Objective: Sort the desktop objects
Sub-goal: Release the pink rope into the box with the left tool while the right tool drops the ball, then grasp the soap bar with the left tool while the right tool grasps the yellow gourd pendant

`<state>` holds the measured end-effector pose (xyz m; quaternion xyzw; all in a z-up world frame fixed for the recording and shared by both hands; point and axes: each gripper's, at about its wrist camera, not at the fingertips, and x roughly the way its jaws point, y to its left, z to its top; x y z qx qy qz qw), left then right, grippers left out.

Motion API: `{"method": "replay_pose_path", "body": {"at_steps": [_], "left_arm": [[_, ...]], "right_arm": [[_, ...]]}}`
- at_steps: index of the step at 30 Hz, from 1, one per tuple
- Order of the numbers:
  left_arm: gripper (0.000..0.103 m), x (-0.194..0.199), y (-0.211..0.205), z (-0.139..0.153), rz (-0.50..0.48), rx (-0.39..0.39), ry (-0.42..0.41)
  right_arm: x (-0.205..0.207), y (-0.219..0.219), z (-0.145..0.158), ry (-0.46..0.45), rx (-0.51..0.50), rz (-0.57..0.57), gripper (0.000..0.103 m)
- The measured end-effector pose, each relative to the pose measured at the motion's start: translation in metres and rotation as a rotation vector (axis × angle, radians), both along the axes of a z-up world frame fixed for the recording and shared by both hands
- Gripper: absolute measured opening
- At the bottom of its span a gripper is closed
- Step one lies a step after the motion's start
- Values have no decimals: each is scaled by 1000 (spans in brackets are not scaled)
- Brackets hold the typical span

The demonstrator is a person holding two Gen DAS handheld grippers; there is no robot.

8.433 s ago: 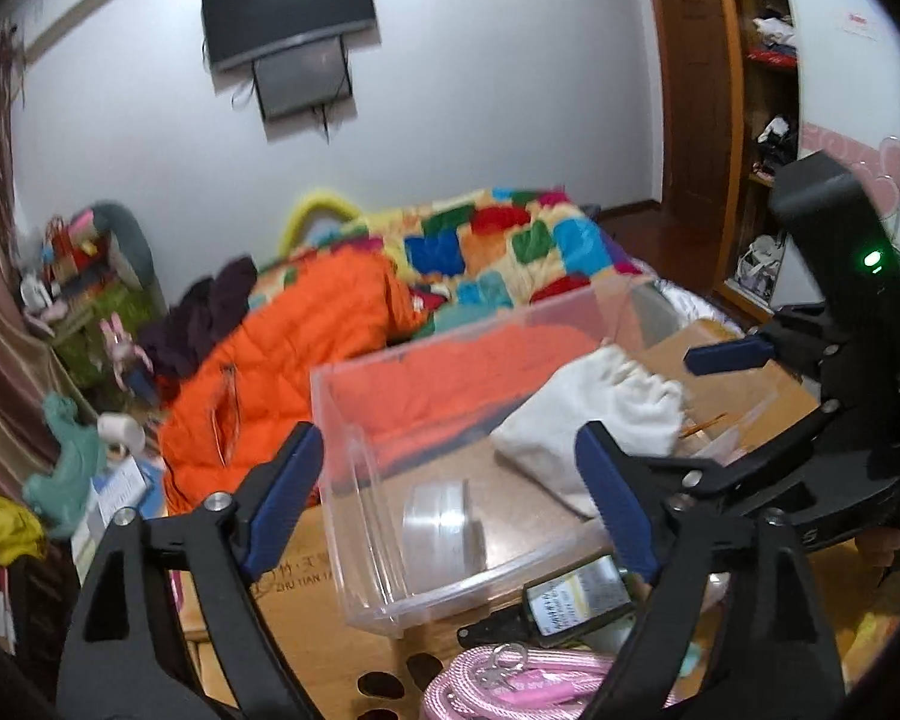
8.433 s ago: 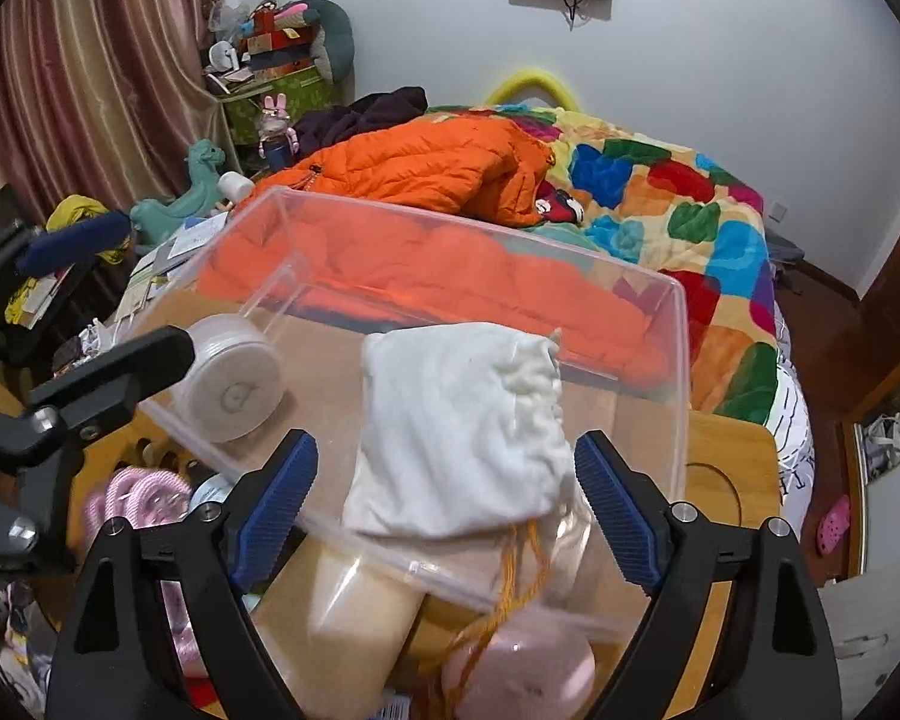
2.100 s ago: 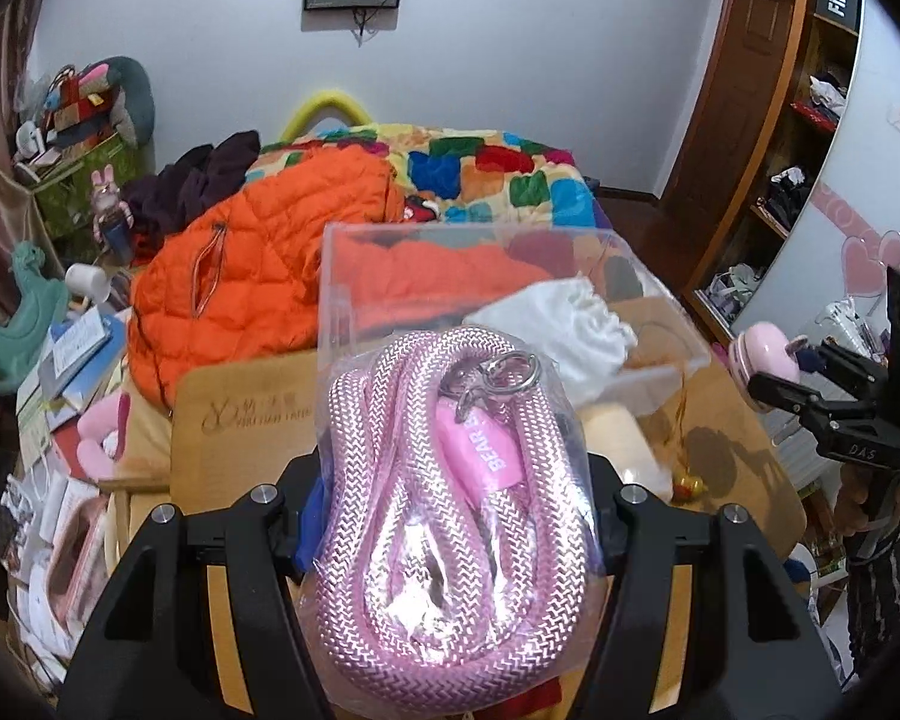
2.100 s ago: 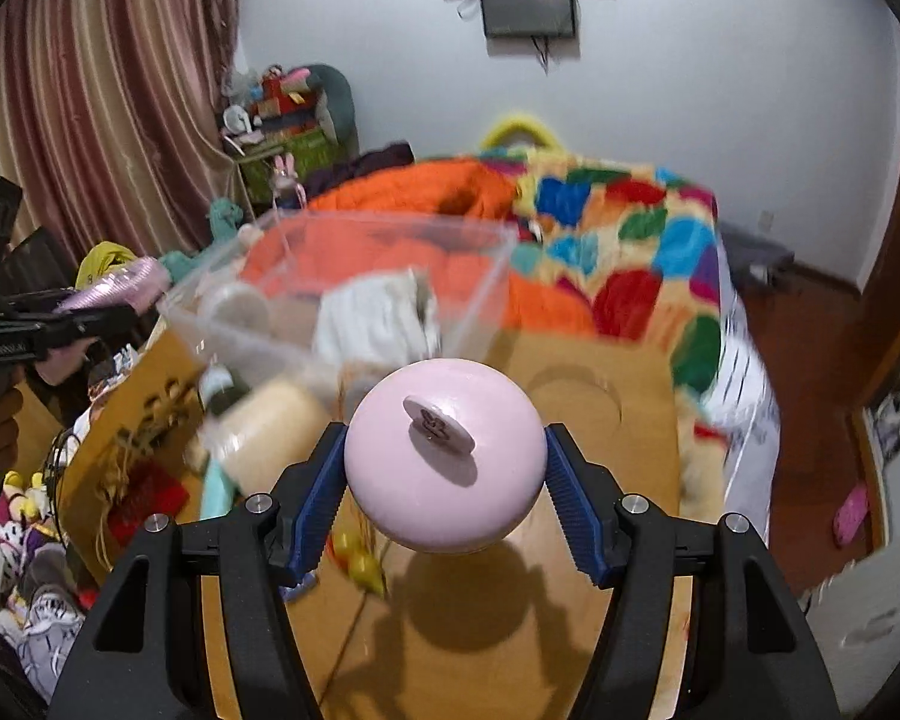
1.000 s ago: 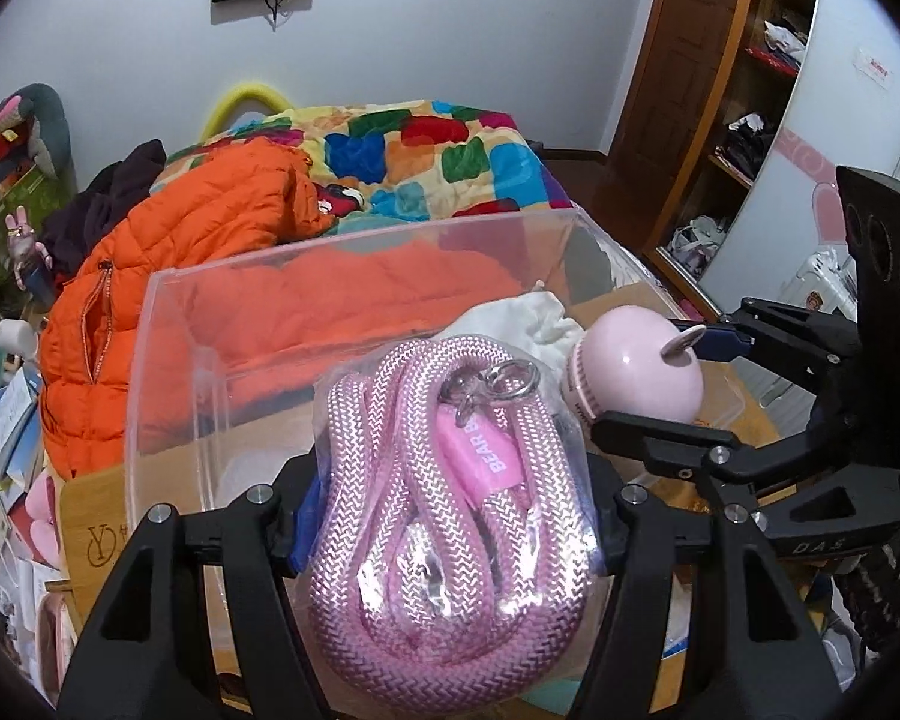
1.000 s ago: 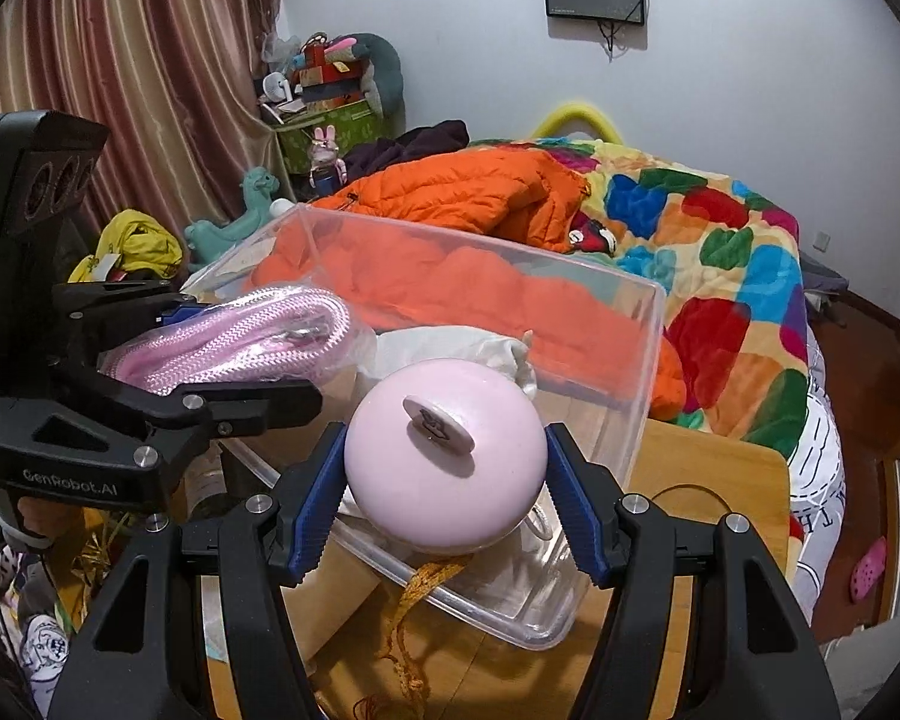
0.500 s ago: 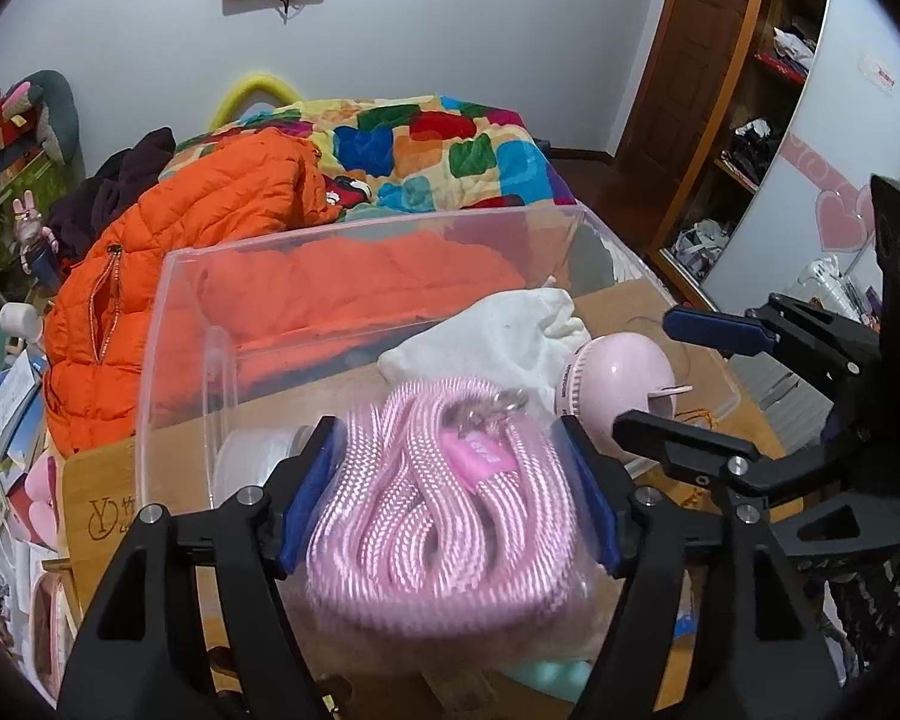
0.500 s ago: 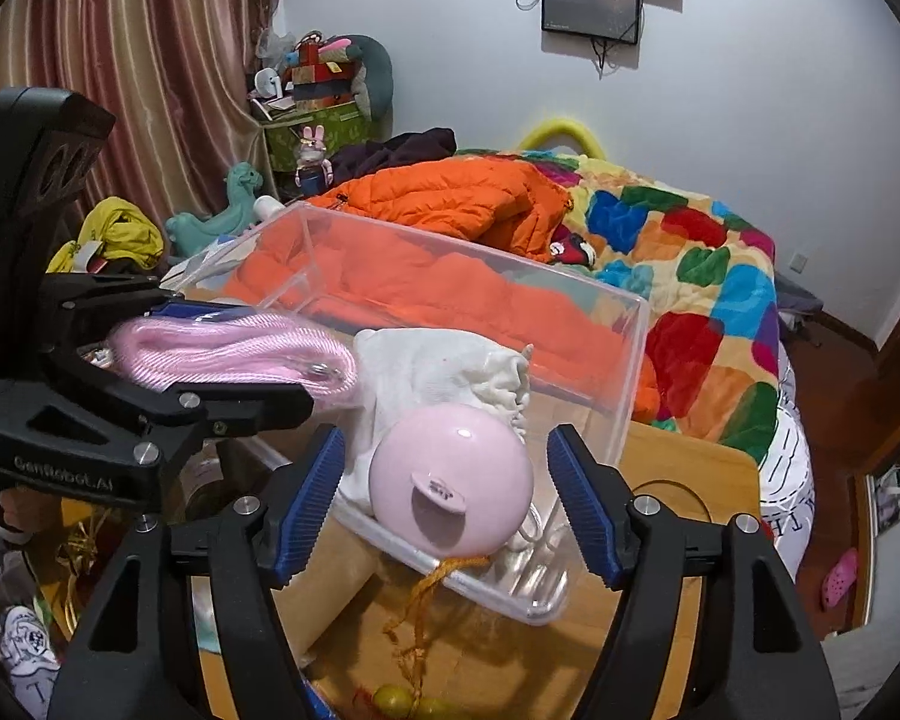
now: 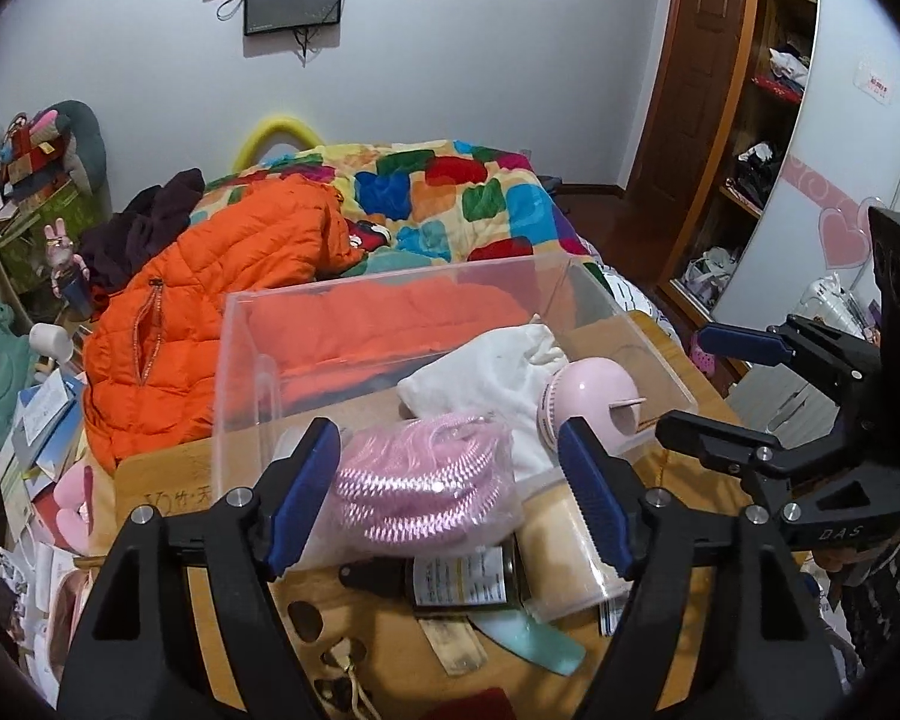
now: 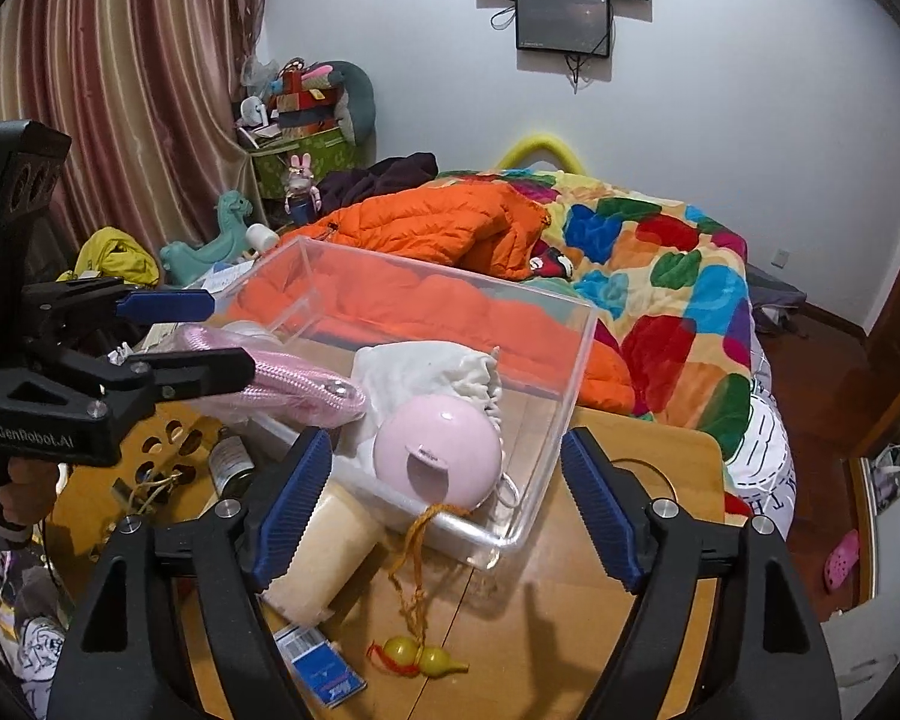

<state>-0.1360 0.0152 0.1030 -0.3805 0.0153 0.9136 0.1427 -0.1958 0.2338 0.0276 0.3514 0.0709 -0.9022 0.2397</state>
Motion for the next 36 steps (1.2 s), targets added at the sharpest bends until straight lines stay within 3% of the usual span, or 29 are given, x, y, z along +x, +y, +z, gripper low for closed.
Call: {"method": "replay_pose_path", "body": {"at_steps": [12, 24, 31, 36], "left_arm": [[82, 47, -24, 2, 65, -51, 7], [82, 83, -57, -56, 130, -64, -132], [82, 108, -87, -80, 183, -35, -172], [72, 114, -96, -89, 184, -23, -183]], "right_arm": [[28, 22, -5, -2, 24, -44, 76], [42, 46, -39, -84, 23, -116, 76], [45, 48, -63, -138, 35, -132, 76], [46, 47, -73, -174, 0, -129, 76]]}}
